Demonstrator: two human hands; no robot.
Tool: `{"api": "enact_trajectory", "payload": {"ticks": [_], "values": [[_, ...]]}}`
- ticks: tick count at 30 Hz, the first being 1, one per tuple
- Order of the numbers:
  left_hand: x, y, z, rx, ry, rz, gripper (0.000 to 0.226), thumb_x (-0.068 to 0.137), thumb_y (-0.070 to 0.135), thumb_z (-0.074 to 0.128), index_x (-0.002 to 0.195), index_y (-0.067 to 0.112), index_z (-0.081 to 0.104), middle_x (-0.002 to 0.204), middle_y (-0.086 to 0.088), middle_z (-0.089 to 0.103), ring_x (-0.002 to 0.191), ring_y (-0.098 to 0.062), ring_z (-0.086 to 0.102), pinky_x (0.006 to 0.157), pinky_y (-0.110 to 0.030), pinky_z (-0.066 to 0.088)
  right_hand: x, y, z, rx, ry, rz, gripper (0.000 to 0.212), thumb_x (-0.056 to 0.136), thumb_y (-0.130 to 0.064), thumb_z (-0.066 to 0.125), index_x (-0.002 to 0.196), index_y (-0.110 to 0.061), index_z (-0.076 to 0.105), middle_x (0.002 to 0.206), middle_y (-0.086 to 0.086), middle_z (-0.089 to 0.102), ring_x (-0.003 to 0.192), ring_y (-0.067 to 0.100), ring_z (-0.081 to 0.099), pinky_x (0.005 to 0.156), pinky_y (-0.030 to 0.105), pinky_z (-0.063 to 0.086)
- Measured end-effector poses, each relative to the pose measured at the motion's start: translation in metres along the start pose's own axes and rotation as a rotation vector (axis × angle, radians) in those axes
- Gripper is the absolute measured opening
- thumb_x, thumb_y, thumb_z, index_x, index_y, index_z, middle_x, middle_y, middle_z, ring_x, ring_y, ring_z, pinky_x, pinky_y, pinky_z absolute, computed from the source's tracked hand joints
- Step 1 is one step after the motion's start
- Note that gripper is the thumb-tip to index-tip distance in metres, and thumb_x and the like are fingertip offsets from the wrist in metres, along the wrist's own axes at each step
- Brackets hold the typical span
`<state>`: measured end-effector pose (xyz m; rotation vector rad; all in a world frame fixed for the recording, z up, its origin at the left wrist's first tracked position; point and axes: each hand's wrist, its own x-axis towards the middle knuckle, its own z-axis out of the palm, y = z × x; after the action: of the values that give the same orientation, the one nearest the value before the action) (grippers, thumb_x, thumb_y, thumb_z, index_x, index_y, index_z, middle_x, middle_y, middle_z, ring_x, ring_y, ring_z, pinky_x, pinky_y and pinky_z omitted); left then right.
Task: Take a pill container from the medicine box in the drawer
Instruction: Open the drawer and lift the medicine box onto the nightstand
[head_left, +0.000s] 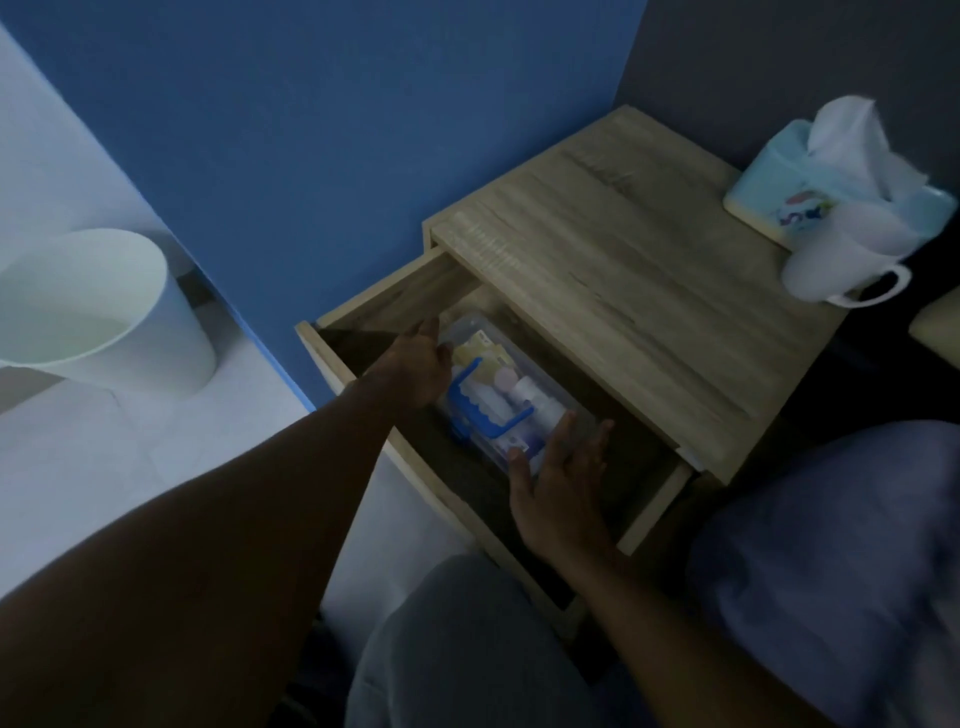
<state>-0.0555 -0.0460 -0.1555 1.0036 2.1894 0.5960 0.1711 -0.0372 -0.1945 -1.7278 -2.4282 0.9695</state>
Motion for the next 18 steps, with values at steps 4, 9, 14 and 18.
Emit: {"api": "enact_trajectory", "payload": {"ticks": [4,9,14,18], "values": [[0.009,0.000,0.002,-0.039,-0.033,-0.057,0.032,0.100,0.037,0.038,0.119,0.015,0.051,0.106,-0.013,0.062,0.093,-0.022,0.064,0.085,-0.047,0.055,-0.003,-0.003,0.008,0.129,0.060,-0.034,0.080,0.097,-0.060,0.035,0.152,-0.040,-0.019,0.165,0.005,-0.017,0.149,0.029,0.021,0.111,0.047,0.039],[0.008,-0.001,-0.007,-0.084,-0.057,-0.090,0.028,0.096,0.029,0.050,0.119,0.013,0.055,0.109,-0.010,0.061,0.097,-0.021,0.061,0.086,-0.042,0.052,-0.003,-0.006,0.008,0.229,0.079,0.005,0.080,0.096,-0.053,0.045,0.155,-0.042,-0.008,0.166,0.001,-0.002,0.147,0.024,0.027,0.110,0.046,0.043],[-0.004,0.005,-0.021,-0.045,-0.003,-0.063,0.022,0.095,0.027,0.051,0.112,0.015,0.060,0.104,-0.009,0.063,0.093,-0.020,0.062,0.085,-0.042,0.053,-0.010,-0.009,-0.002,0.396,0.034,0.028,0.088,0.090,-0.050,0.061,0.155,-0.043,0.002,0.164,0.000,0.011,0.140,0.021,0.039,0.100,0.034,0.045],[-0.022,0.018,-0.045,0.041,0.081,-0.033,0.024,0.096,0.029,0.049,0.108,0.015,0.065,0.090,-0.004,0.065,0.080,-0.016,0.062,0.067,-0.031,0.051,-0.029,-0.019,-0.015,0.484,0.022,-0.024,0.088,0.090,-0.046,0.063,0.156,-0.040,0.005,0.164,-0.001,0.015,0.136,0.017,0.044,0.083,0.013,0.041]]}}
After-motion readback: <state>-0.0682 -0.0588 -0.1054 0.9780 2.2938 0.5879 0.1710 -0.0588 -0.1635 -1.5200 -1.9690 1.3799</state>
